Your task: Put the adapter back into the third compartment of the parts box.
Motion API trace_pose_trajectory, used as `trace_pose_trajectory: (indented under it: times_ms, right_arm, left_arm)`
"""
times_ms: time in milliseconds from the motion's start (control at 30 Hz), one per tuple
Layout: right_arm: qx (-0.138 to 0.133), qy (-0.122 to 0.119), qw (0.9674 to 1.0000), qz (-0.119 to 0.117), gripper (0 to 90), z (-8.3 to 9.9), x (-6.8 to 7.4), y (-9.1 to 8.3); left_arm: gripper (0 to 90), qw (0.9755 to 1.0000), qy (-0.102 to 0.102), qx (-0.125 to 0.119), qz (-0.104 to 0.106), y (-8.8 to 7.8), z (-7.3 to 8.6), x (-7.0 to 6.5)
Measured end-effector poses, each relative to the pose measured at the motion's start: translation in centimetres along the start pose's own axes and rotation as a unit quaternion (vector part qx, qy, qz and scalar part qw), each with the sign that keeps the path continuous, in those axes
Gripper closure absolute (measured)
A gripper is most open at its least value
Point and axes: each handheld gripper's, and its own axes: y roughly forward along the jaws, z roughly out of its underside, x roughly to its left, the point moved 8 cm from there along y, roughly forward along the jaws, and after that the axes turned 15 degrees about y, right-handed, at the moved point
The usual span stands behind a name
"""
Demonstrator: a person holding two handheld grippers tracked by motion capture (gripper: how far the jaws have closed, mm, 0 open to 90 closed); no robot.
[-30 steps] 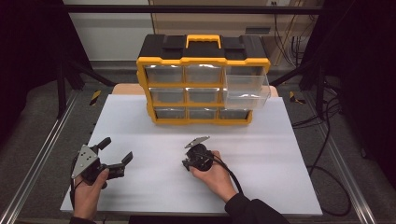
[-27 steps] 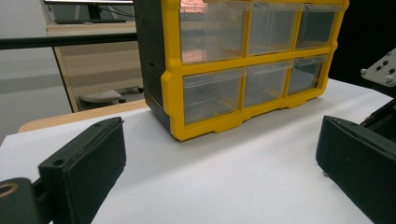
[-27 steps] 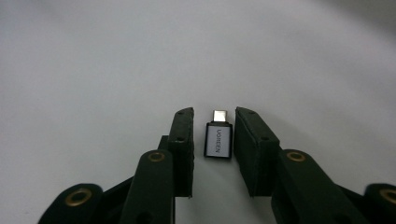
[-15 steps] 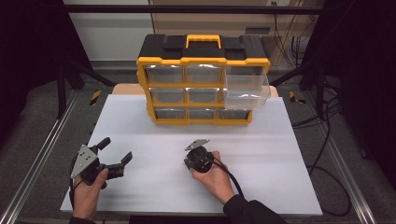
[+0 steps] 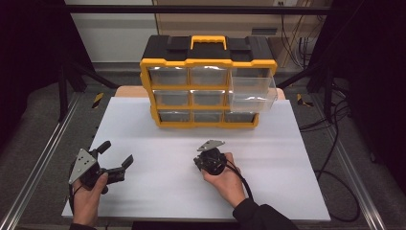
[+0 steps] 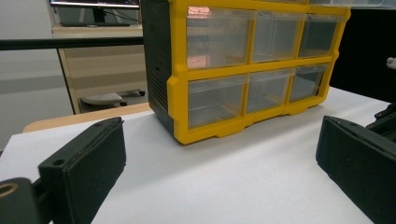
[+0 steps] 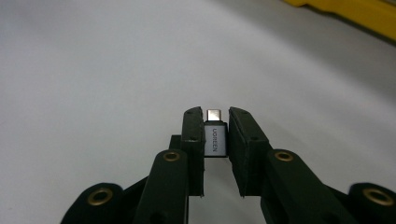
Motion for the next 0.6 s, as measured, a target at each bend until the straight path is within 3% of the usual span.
trace_pose_trajectory:
  times_ms: [167, 600]
  right_arm:
    - [-0.031, 0.015, 0.9994, -0.001, 76.6, -0.7, -1.2, -1.9]
    - [-0.076, 0.026, 0.9968, 0.004, 76.6, -1.5, -3.1, -5.4]
  left_arm:
    - [1.3, 1.0000, -0.006, -0.005, 0.001, -0.1, -0.1, 0.1]
    - [1.3, 0.9995, -0.017, -0.023, -0.013, -1.0, -0.1, 0.9]
